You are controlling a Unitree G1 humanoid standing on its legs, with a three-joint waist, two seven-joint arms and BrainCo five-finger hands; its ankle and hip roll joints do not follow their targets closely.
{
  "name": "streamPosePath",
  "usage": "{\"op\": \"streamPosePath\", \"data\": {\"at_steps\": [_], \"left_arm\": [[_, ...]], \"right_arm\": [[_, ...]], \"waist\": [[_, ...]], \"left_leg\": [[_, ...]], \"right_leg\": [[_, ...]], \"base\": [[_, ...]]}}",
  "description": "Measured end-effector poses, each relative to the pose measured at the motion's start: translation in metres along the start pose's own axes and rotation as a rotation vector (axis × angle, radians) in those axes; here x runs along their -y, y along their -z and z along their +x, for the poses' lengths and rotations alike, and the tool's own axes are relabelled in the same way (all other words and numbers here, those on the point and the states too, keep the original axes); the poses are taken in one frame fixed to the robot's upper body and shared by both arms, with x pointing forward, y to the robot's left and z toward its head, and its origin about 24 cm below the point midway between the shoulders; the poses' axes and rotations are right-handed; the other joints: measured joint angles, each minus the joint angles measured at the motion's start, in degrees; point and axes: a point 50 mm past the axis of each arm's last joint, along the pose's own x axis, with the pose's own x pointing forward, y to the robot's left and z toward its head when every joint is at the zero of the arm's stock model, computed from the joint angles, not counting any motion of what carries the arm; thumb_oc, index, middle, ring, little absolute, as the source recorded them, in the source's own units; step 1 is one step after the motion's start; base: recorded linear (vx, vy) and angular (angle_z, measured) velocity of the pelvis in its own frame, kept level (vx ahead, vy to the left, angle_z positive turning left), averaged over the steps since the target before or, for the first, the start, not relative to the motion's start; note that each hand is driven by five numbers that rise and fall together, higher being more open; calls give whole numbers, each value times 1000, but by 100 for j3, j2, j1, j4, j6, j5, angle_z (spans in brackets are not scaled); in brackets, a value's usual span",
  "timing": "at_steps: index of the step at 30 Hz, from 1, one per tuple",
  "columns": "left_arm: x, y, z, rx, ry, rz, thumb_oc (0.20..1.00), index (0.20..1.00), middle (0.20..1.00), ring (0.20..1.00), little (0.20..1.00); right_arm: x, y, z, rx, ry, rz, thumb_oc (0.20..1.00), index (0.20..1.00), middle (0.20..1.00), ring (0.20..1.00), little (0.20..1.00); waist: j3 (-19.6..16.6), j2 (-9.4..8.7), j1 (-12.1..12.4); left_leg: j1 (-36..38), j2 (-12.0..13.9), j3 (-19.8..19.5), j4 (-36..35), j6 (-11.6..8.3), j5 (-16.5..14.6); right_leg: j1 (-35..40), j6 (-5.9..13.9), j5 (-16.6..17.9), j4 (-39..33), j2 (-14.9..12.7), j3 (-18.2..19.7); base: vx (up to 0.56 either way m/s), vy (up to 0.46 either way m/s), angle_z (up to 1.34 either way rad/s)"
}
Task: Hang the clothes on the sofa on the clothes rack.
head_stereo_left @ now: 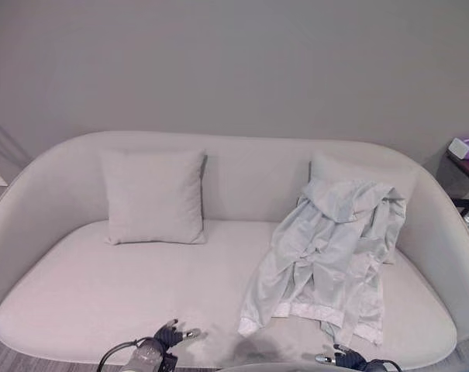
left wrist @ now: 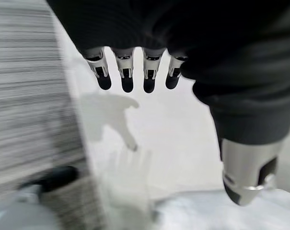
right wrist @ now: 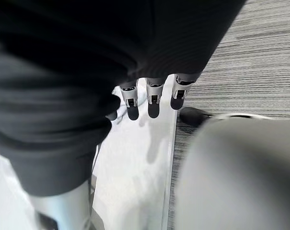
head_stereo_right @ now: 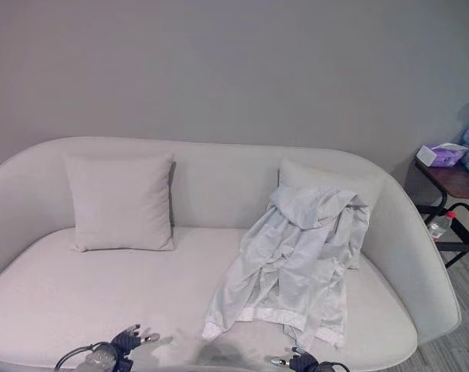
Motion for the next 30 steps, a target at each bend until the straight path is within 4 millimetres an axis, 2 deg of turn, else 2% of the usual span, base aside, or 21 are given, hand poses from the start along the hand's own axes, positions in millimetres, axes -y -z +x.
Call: {"op": "streamPosePath", "data": {"at_steps": [1, 3, 6, 7, 9, 11, 12, 14, 16, 17, 19, 21, 22, 23, 24, 25, 26, 27, 28, 29, 30], "left_arm": [[1, 2, -1, 2, -2, -8, 1000, 1000, 1000, 1000, 1000], [16, 3, -4, 23, 40, -34, 1000, 1000, 1000, 1000, 1000], [34, -9, -4, 71, 92, -61, 1000, 1000, 1000, 1000, 1000], [34, -9, -4, 71, 92, -61, 1000, 1000, 1000, 1000, 1000], [42, -19, -3, 98, 113, -76, 1000, 1000, 1000, 1000, 1000], [45, -31, -3, 142, 127, -80, 1000, 1000, 1000, 1000, 1000], [46, -41, -2, 174, 134, -77, 1000, 1000, 1000, 1000, 1000], [48, -48, -1, 192, 149, -76, 1000, 1000, 1000, 1000, 1000], [55, -65, 1, 229, 184, -29, 1000, 1000, 1000, 1000, 1000], [55, -76, 3, 252, 189, -10, 1000, 1000, 1000, 1000, 1000], [53, -94, 3, 297, 194, 17, 1000, 1000, 1000, 1000, 1000], [49, -95, 4, 298, 186, 38, 1000, 1000, 1000, 1000, 1000], [39, -92, 5, 281, 161, 55, 1000, 1000, 1000, 1000, 1000], [32, -92, 5, 279, 138, 67, 1000, 1000, 1000, 1000, 1000], [30, -96, 5, 295, 128, 74, 1000, 1000, 1000, 1000, 1000], [21, -105, 3, 331, 106, 93, 1000, 1000, 1000, 1000, 1000], [-6, -113, 0, 354, 39, 132, 1000, 1000, 1000, 1000, 1000], [-9, -109, 1, 335, 25, 130, 1000, 1000, 1000, 1000, 1000], [-9, -105, 1, 321, 27, 131, 1000, 1000, 1000, 1000, 1000], [-7, -106, 1, 321, 26, 127, 1000, 1000, 1000, 1000, 1000], [-9, -119, 0, 359, 19, 140, 1000, 1000, 1000, 1000, 1000]], "right_arm": [[0, 3, -1, -7, 1, 4, 1000, 1000, 1000, 1000, 1000], [15, 8, -4, -19, 41, -7, 1000, 1000, 1000, 1000, 1000], [41, 9, -9, -17, 113, -9, 1000, 1000, 1000, 1000, 1000], [41, 9, -9, -17, 113, -9, 1000, 1000, 1000, 1000, 1000], [54, 8, -12, -14, 151, -22, 1000, 1000, 1000, 1000, 1000], [61, 9, -14, -13, 167, -28, 1000, 1000, 1000, 1000, 1000], [63, 7, -16, 9, 176, -27, 1000, 1000, 1000, 1000, 1000], [67, 3, -16, 35, 187, -17, 1000, 1000, 1000, 1000, 1000], [74, -3, -18, 52, 205, -24, 1000, 1000, 1000, 1000, 1000], [74, -8, -17, 66, 206, -22, 1000, 1000, 1000, 1000, 1000], [75, -20, -16, 95, 207, -31, 1000, 1000, 1000, 1000, 1000], [79, -36, -15, 132, 221, -41, 1000, 1000, 1000, 1000, 1000], [73, -47, -12, 161, 202, -50, 1000, 1000, 1000, 1000, 1000], [77, -59, -14, 203, 209, -68, 1000, 1000, 1000, 1000, 1000], [80, -64, -14, 215, 216, -64, 1000, 1000, 1000, 1000, 1000], [79, -66, -14, 219, 215, -51, 1000, 1000, 1000, 1000, 1000], [71, -78, -15, 275, 193, -53, 1000, 1000, 1000, 1000, 1000], [78, -95, -20, 338, 213, -68, 1000, 1000, 1000, 1000, 1000], [86, -103, -26, 379, 235, -90, 1000, 1000, 1000, 1000, 1000], [94, -117, -31, 423, 260, -107, 1000, 1000, 1000, 1000, 1000], [92, -131, -35, 468, 257, -124, 1000, 1000, 1000, 1000, 1000]], "waist": [[-29, -63, -3], [-59, 182, 5], [-21, 555, -22], [-21, 555, -22], [-1, 699, -69], [43, 784, -146], [108, 837, -170], [257, 812, -177], [429, 857, -175], [518, 744, -135], [737, 464, -50], [847, 595, -69], [874, 500, -72], [826, 735, -15], [832, 840, 46], [838, 826, 66], [900, 82, 9], [956, 206, 9], [939, 338, 14], [994, 434, -36], [1045, 353, -34]], "left_leg": [[50, 42, -21, 2, -135, -43], [67, 537, 34, 4, -421, -93], [58, 1060, 128, 41, -656, -57], [58, 1060, 128, 41, -656, -57], [74, 1332, 403, 40, -749, 6], [64, 1550, 399, 44, -784, 29], [17, 1643, 401, 181, -787, 31], [-61, 1693, 408, 373, -732, 30], [-534, 1686, 400, 1088, -581, -101], [-922, 1577, 399, 1448, -634, -148], [-849, 985, 426, 452, -684, -158], [-708, 922, 343, 155, -624, -48], [-647, 855, 436, 161, -608, -32], [-828, 1019, 422, 126, -508, -31], [-968, 1211, 459, 187, -454, 9], [-1067, 1234, 371, 116, -507, -65], [-1145, 699, 410, 238, -520, -58], [-1119, 756, 380, 452, -451, -26], [-989, 775, 385, 390, -426, -15], [-712, 713, 403, 13, -441, 407], [-774, 578, 416, 5, -411, 427]], "right_leg": [[9, 373, 190, 4, 39, 68], [49, 278, 90, 6, 535, -1], [17, 131, 10, -9, 1087, -64], [17, 131, 10, -9, 1087, -64], [46, 10, -67, 2, 1343, -170], [97, -35, -171, -25, 1523, -222], [129, -165, -262, -24, 1594, -327], [162, -210, -291, -22, 1645, -356], [37, -222, -301, -28, 1640, -358], [-9, -340, -292, -33, 1530, -237], [-134, -327, -295, -30, 1176, -136], [-136, -273, -270, -31, 1264, -31], [-172, -158, -349, -33, 1243, 122], [-301, 244, -689, 97, 1377, 50], [-619, -82, -791, 828, 1492, -15], [-840, -166, -1008, 1659, 1511, -30], [-603, 11, -1138, 1317, 863, 42], [-489, 124, -1180, 1082, 923, 27], [-364, 109, -942, 824, 978, 5], [-82, 134, -570, 401, 994, 9], [-28, 162, -402, 103, 896, 27]], "base": [[50, -190, 4], [57, -271, -8], [89, -323, -5], [74, -270, -5], [53, -237, 5], [65, -282, 17], [52, -177, 17], [45, -209, 11], [71, -160, 7], [58, 2, 7], [91, 19, -17], [157, 137, -63], [139, 214, -90], [93, 209, -79], [62, 153, -30], [58, 188, 32], [36, 130, 28], [9, 110, 7], [-31, 106, -27], [-78, 156, -15], [-76, 121, -1]]}}
